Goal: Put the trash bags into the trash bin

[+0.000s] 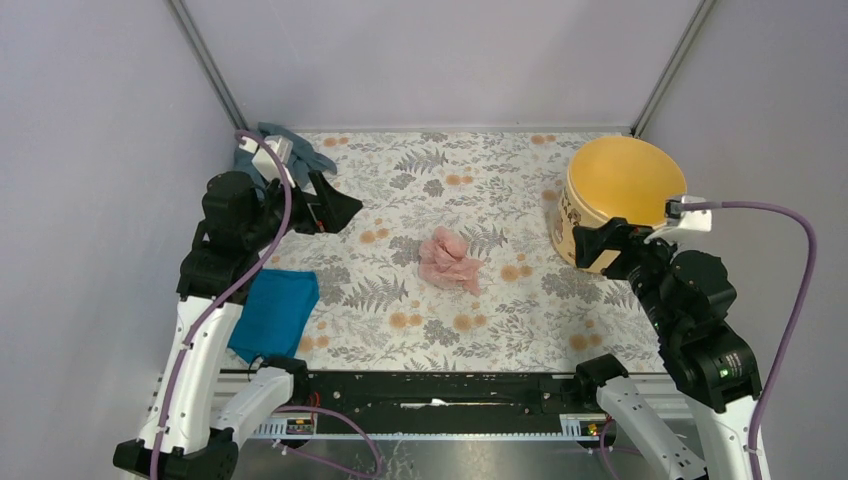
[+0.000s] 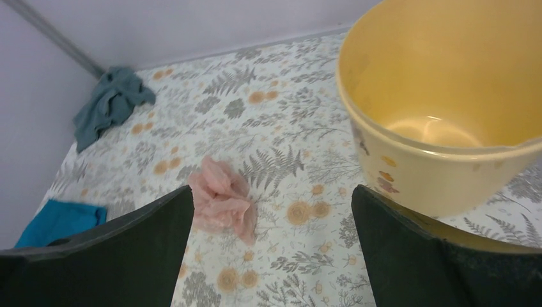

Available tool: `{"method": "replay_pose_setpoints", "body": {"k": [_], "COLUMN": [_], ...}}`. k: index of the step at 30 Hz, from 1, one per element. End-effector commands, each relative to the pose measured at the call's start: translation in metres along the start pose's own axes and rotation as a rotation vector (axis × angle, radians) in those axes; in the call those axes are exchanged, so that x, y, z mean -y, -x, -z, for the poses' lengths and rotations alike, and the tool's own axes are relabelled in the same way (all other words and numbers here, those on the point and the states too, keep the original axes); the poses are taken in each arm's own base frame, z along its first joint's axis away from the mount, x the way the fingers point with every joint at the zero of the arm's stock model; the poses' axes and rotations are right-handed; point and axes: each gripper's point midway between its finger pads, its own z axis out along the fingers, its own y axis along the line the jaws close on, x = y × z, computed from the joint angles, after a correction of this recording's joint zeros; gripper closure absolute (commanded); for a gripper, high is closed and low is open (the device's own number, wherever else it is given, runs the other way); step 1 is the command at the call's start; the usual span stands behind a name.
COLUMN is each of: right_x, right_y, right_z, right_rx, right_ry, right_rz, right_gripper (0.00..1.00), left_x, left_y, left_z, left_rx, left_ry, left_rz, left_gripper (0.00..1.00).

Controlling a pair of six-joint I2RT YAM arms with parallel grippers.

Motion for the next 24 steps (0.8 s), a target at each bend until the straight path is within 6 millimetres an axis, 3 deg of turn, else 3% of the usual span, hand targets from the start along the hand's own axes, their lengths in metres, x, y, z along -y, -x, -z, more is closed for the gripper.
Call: {"method": "replay_pose_setpoints", "body": {"k": [1,5,9,12,15,21,24], "right_x": [-0.042,-0.056,-0.083,-0.098,-0.115,-0.121,-0.112], "right_y": [0.006,0.0,-0.033,-0.055,-0.077,-0.16,-0.199], "right_z": [0.006,-0.002,-0.033,-0.052,-0.063,-0.085,-0.092], "right_rx": [0.017,-0.047,-0.311,-0.391,-0.424,-0.58,-0.661], "right_ry": [0.249,0.307,0.417,0.487,0.554,0.471,0.407], "right_rz": [0.081,0.056,0.054,-0.017,-0.084,0.019,0.086], "right_gripper": [0.0,0.0,0.0,0.0,0.0,0.0,0.0], "left_x": [0.0,-0.015,-0.024,-0.008,-0.005,-0.02,-0.013], "left_y": [0.007,0.006,0.001,-0.007,-0.019,-0.059,-0.086], "left_z": [0.007,0.008,0.008,0.004,-0.004,-0.033,-0.052], "left_rx": [0.066,0.108,0.15,0.145,0.088,-0.072,-0.194], "left_ry": [0.015,0.089,0.115,0.002,-0.042,-0.059,-0.132], "left_rz": [-0.025,0.008,0.057,0.048,0.058,0.145,0.202], "left_gripper": [0.01,0.01,0.01,0.01,0.01,0.01,0.01]}}
